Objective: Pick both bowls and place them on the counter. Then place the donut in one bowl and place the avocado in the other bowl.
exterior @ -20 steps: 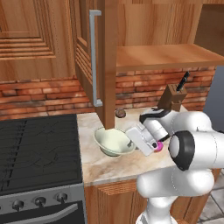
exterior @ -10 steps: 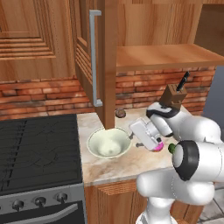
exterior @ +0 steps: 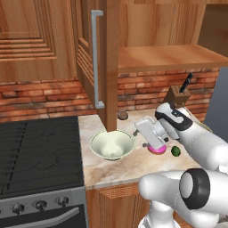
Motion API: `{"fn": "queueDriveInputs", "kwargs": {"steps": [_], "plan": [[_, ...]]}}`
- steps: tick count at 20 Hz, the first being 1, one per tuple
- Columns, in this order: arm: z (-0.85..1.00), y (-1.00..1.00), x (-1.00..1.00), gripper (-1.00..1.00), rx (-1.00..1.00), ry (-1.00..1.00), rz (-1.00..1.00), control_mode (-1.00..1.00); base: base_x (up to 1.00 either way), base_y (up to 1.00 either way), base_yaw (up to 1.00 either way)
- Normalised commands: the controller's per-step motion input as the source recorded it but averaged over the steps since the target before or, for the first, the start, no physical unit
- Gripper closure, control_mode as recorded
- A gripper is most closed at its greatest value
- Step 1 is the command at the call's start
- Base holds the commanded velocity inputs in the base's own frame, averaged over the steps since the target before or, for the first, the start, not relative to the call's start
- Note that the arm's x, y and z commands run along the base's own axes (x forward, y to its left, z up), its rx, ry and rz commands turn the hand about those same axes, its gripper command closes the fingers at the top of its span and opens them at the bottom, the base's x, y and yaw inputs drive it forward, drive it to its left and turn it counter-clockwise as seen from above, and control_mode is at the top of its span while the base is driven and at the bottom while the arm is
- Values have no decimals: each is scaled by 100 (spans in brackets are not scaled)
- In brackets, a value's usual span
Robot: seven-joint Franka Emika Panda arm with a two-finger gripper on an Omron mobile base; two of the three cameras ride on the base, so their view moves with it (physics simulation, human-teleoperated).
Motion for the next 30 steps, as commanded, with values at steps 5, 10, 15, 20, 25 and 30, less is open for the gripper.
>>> {"fn": "queueDriveInputs", "kwargs": {"steps": [5, 10, 15, 20, 25, 30], "plan": [[19, -43, 0, -100, -13, 0, 0, -100, 0, 0, 0], [1, -45, 0, -100, -22, -1, 1, -100, 0, 0, 0], [-6, -27, 0, -100, -25, 1, 5, -100, 0, 0, 0], [-38, -1, 18, -100, -18, 12, 7, -100, 0, 0, 0], [-29, -15, 15, -100, -8, 6, 11, -100, 0, 0, 0], [-3, -29, 2, -100, -5, 0, 12, -100, 0, 0, 0]]}}
